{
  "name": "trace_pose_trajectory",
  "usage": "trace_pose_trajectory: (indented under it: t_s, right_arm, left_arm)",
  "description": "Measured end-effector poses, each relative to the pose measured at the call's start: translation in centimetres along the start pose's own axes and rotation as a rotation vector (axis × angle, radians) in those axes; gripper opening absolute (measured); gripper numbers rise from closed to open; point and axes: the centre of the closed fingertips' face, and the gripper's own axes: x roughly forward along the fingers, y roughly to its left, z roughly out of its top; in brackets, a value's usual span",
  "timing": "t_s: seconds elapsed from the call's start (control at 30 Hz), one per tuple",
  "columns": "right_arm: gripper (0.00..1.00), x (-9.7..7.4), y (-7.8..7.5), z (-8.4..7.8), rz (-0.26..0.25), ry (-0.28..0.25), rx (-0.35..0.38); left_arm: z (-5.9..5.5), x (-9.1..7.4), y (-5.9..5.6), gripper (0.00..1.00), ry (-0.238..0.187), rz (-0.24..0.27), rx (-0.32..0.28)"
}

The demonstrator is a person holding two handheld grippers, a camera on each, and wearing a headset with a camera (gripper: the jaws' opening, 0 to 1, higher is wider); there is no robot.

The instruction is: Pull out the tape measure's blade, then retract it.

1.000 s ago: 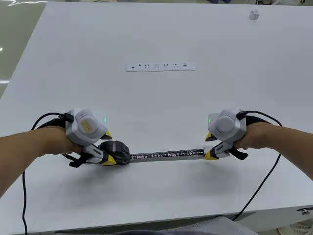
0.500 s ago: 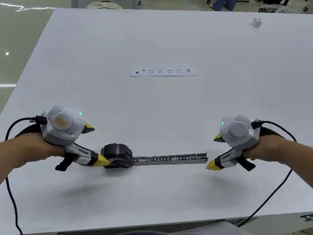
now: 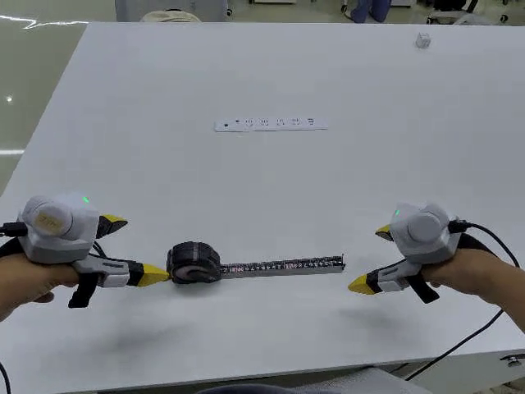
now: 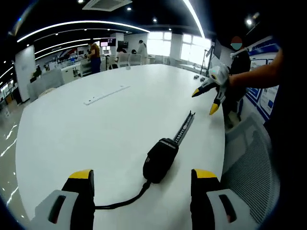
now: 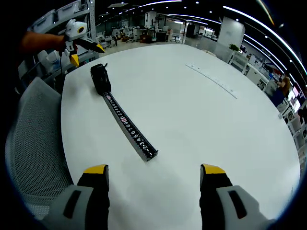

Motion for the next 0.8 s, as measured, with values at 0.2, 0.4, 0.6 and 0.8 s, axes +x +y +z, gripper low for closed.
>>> trace_pose_trajectory:
  t_s: [0.2, 0.4, 0.6, 0.8]
  right_arm:
    - [0.82, -1.0, 0.4, -0.8, -0.037, -0.031, 0.062]
    - [0.84, -1.9, 1.2, -1.6, -0.073, -0.058, 0.1]
    - [0.84, -2.9, 2.0, -1.8, -0.105, -0.107, 0.148]
    - [0.87, -4.5, 2.5, -2.4, -0.128, -0.15, 0.218]
  left_arm:
    - [-0.6, -1.2, 0.5, 0.83, -0.038, 0.05, -0.058]
    - [-1.7, -2.1, 0.4, 0.87, -0.049, 0.075, -0.103]
    - [-1.7, -3.6, -0.5, 0.9, -0.105, 0.12, -0.146]
    - [-4.0, -4.5, -0.9, 0.94, -0.062, 0.157, -0.169]
